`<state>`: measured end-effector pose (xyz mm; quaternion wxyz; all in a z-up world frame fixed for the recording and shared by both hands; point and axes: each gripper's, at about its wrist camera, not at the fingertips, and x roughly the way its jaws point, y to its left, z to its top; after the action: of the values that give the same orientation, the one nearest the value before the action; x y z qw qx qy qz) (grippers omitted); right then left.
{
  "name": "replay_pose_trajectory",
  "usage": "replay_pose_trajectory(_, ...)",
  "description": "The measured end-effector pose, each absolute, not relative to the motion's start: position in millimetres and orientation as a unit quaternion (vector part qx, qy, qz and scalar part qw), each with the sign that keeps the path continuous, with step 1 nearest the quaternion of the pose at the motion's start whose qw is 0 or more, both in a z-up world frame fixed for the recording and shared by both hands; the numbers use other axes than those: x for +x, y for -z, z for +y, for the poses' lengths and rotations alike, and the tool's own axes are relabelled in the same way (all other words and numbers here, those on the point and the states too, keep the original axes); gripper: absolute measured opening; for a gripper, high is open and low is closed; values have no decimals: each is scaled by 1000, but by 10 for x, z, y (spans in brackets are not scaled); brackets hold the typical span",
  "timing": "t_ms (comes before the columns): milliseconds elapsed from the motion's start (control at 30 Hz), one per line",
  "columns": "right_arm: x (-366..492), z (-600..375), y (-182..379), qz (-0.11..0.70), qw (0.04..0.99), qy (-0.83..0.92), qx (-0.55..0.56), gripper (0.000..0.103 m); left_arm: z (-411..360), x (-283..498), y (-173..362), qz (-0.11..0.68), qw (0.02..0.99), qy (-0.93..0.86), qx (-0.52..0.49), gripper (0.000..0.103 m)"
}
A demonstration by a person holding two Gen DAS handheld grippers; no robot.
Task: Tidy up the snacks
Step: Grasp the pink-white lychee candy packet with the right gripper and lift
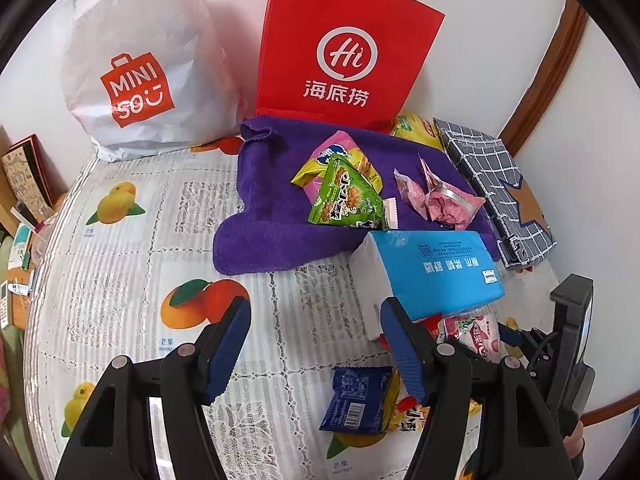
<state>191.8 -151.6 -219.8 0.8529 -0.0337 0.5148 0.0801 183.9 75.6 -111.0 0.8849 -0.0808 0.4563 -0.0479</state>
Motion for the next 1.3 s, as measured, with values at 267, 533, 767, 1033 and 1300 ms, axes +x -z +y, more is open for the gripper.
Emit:
replay_pose_trajectory(267,1879,-1543,2177,510,855,-87,-39,59,735,1809,1108,456,885,49,-79,65)
replay_pose_trajectory(533,1790,-1647,2069,501,859,-110,-2,38,707,1735,1135,459,884,47,-76,65)
replay_pose_trajectory(767,1697,-1678,1903,480,869,-117,0,34,687,1654,1153,462,883,44,-72,65)
replay_pose_trajectory(1033,1602,-1805,1734,461,880,-111,4,34,592,1557,1189,468,879,51,-72,65)
replay_pose_trajectory(1300,1506,-1984,1588,445,890,-101,4,34,340,1604,1258,481,869,84,-79,65)
